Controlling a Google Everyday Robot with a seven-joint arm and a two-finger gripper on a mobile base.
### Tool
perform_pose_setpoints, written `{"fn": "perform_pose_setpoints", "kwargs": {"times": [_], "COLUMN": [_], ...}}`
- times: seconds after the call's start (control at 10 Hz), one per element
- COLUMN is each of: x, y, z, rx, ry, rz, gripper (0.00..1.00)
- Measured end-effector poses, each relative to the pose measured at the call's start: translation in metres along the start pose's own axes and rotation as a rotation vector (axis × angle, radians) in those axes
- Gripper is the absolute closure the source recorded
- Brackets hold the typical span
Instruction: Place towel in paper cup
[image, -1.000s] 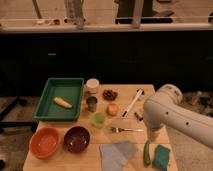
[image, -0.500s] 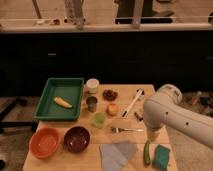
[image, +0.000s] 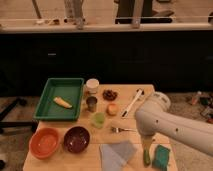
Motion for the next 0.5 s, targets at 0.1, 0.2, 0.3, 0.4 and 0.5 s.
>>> {"fn": "perform_pose_setpoints", "kwargs": {"times": [0.1,0.2,0.3,0.4,0.5], "x": [-0.009,-0.017,-0.025,-0.036,-0.045], "y": [0.009,0.015,0.020,0.027,0.034], "z": [0.004,0.005,0.008,0.016,0.029], "rx": [0.000,0.000,-0.003,-0.018,-0.045], "ry": [0.008,0.009,0.005,-0.008,-0.032], "rz": [0.010,0.014,0.012,0.003,-0.007], "gripper": [0.20,0.20,0.20,0.20,0.20]}}
